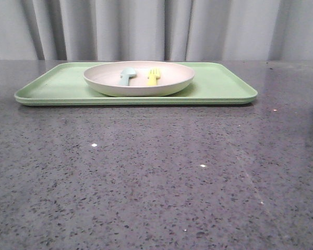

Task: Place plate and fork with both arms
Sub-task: 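Lower the plate onto the tray, open the left gripper and withdraw, then lower the right gripper onto the yellow fork on the plate and grasp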

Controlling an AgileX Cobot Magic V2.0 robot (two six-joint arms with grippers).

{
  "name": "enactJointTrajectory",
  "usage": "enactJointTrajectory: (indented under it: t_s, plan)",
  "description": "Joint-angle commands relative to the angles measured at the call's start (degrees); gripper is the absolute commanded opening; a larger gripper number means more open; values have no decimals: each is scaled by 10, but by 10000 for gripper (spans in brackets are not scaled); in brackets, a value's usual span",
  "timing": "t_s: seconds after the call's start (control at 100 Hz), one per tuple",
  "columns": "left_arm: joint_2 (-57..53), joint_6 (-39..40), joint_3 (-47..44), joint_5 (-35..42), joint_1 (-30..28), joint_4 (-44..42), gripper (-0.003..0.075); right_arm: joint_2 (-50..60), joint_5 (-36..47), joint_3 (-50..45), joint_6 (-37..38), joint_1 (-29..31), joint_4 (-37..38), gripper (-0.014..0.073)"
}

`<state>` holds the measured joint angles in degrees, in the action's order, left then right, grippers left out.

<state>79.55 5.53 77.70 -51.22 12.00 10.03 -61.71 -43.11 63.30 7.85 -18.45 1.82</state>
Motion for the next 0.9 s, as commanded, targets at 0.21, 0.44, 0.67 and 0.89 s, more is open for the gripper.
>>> enactJointTrajectory:
  t_s: [0.21, 0.44, 0.67, 0.89]
  plan:
    - [-138, 9, -118, 62, 3, -1, 386, -146, -58, 186, -3, -38, -29, 489]
    - [-167, 9, -140, 63, 3, 0, 386, -252, -110, 304, -3, -41, -83, 489]
    - [-168, 9, -140, 63, 3, 0, 386, -361, -156, 432, -3, -81, -84, 489]
    - [-168, 9, -140, 63, 3, 0, 386, -456, -193, 535, 8, -105, -82, 489]
